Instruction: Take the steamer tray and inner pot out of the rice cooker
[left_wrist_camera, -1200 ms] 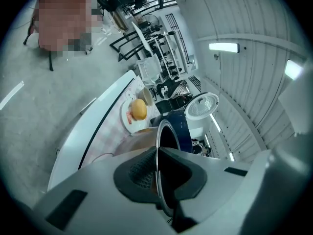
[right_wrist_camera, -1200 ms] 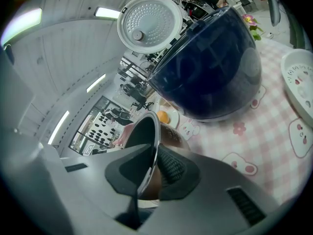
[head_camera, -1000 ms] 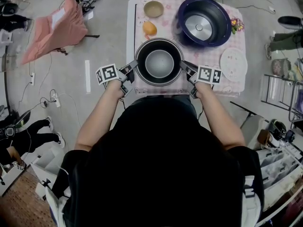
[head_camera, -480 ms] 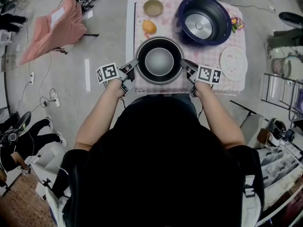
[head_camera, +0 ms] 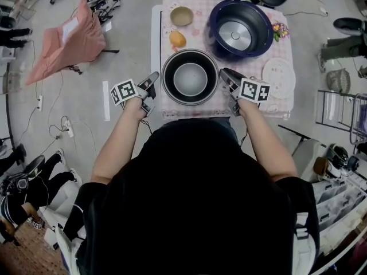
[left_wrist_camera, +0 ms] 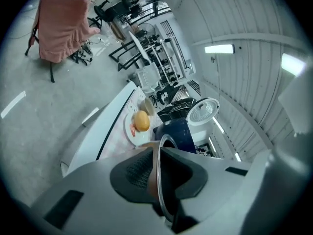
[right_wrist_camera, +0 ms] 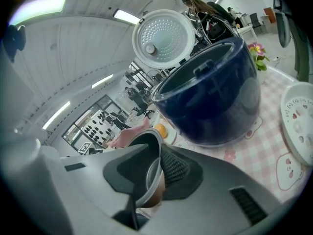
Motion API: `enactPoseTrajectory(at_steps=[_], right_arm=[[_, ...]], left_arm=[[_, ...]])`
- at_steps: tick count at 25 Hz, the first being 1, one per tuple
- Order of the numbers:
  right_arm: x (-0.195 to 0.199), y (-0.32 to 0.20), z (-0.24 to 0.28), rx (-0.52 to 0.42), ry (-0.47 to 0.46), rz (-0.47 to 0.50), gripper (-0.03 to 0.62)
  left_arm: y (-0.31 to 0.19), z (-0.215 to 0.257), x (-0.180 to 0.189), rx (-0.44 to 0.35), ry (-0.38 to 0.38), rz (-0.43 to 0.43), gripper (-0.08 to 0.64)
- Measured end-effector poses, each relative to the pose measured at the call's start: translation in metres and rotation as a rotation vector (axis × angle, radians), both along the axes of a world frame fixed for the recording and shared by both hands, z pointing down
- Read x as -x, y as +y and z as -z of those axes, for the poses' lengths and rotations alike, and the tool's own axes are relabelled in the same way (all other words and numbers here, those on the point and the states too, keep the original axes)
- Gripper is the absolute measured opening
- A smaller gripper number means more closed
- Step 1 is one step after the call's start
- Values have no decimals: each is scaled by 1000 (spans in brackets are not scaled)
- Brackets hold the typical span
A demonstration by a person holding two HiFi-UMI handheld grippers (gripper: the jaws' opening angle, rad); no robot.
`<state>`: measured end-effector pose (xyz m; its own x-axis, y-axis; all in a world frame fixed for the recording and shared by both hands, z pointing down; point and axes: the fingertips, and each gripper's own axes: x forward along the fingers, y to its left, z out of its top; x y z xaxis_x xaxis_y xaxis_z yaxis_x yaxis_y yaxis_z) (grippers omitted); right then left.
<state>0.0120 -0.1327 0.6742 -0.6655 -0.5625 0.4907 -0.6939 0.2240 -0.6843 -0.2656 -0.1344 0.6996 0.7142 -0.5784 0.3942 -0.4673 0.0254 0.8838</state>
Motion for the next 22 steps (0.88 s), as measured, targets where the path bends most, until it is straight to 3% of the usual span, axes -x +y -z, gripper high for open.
enactPoseTrajectory(at_steps=[8, 14, 22], right_arm=[[-5, -2, 57, -136, 59, 34, 83], [0, -8, 109, -226, 57, 43, 77], [-1, -12, 157, -315, 72, 38, 66]], left_arm=[[-41, 65, 4, -223, -152, -53, 49], [-60, 122, -23, -389, -178, -109, 49], [-66, 162, -49, -531, -269, -198, 51]])
